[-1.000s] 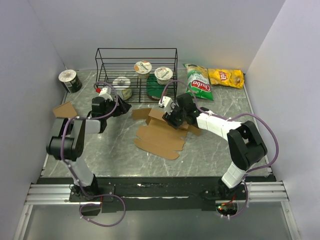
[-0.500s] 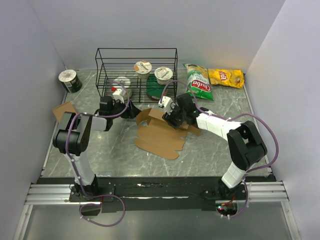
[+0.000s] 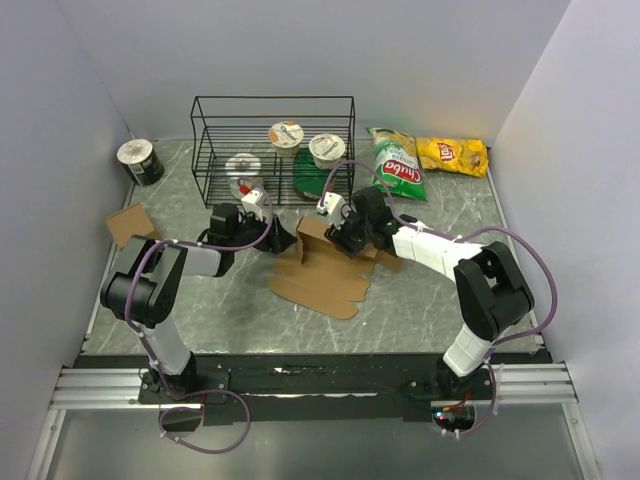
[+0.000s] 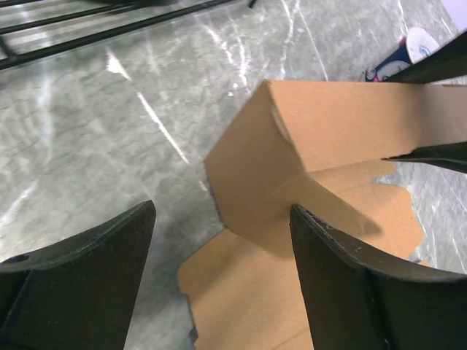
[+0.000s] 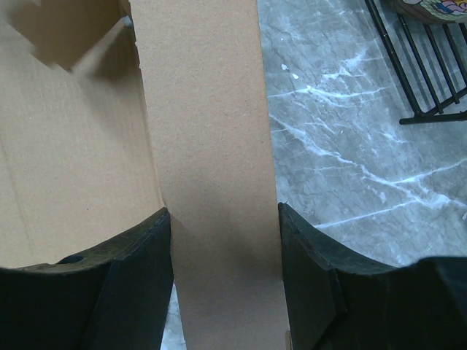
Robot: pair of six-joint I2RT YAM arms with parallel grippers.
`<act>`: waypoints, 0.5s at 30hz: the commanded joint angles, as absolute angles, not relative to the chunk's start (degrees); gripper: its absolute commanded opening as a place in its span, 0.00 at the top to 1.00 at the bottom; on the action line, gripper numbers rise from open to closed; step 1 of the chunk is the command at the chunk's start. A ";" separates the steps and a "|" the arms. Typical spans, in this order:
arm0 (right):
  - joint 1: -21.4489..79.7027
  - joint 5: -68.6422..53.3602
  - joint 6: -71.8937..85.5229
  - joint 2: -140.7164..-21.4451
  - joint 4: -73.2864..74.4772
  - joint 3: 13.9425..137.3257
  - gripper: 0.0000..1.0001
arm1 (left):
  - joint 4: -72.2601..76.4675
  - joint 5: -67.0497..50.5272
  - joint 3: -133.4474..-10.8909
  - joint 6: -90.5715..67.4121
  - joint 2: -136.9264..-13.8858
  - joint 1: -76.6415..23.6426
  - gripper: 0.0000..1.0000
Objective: Fold the paper box
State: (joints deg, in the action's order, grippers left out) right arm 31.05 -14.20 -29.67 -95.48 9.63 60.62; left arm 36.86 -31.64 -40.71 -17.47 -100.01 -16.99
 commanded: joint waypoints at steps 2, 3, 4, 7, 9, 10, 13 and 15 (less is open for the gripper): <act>31.64 -13.54 -29.18 -94.75 8.26 61.26 0.51 | 40.69 -30.77 -40.43 -14.33 -99.93 -19.51 0.19; 31.64 -13.54 -29.18 -94.75 8.17 61.26 0.51 | 41.56 -29.98 -39.82 -14.15 -99.93 -20.29 0.18; 31.64 -13.62 -29.09 -94.75 8.17 61.35 0.51 | 42.09 -28.40 -39.47 -13.89 -99.84 -20.56 0.18; 31.64 -13.71 -28.92 -94.66 8.17 61.35 0.51 | 45.26 -27.16 -38.32 -13.80 -99.93 -21.27 0.17; 31.64 -14.59 -28.65 -94.48 8.70 61.70 0.51 | 46.31 -25.76 -37.88 -13.54 -100.19 -21.79 0.17; 31.64 -14.85 -28.65 -94.57 9.14 62.05 0.51 | 47.28 -25.14 -37.79 -12.75 -100.28 -22.14 0.17; 31.64 -15.56 -28.30 -95.10 11.95 63.89 0.51 | 48.60 -22.59 -37.44 -11.00 -100.11 -23.55 0.18; 31.64 -16.34 -28.04 -95.27 13.44 64.68 0.52 | 49.22 -20.93 -37.27 -10.29 -100.02 -24.34 0.18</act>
